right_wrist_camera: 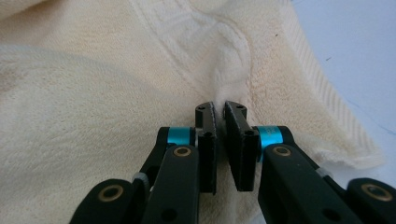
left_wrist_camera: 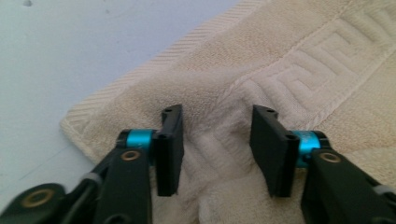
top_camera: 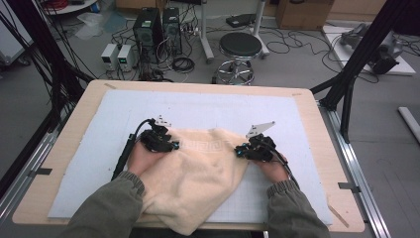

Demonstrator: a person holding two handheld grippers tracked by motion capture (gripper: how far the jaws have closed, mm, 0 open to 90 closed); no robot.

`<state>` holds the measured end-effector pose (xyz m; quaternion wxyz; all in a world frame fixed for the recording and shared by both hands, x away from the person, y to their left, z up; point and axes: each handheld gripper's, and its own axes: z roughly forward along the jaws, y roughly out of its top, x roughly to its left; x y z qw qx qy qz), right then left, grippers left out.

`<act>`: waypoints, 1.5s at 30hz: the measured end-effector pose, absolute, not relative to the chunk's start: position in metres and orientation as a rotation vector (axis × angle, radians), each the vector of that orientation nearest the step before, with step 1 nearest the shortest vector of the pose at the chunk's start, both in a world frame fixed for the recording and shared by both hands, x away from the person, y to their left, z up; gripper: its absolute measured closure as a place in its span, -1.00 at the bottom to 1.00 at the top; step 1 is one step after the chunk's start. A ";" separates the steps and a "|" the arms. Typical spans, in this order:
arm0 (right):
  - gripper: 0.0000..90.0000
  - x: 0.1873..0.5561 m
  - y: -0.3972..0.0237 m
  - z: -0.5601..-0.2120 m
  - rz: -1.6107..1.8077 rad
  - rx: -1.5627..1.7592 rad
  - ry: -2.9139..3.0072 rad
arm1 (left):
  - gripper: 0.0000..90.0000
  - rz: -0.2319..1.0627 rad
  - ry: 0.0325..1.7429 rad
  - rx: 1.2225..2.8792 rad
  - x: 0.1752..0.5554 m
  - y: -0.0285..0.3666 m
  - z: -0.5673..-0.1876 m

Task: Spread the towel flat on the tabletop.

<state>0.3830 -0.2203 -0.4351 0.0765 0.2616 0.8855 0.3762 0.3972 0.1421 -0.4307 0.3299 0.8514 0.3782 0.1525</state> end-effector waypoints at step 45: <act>0.12 0.384 -0.214 -0.377 1.157 0.724 2.515 | 0.07 0.495 0.840 2.107 0.379 0.193 -0.387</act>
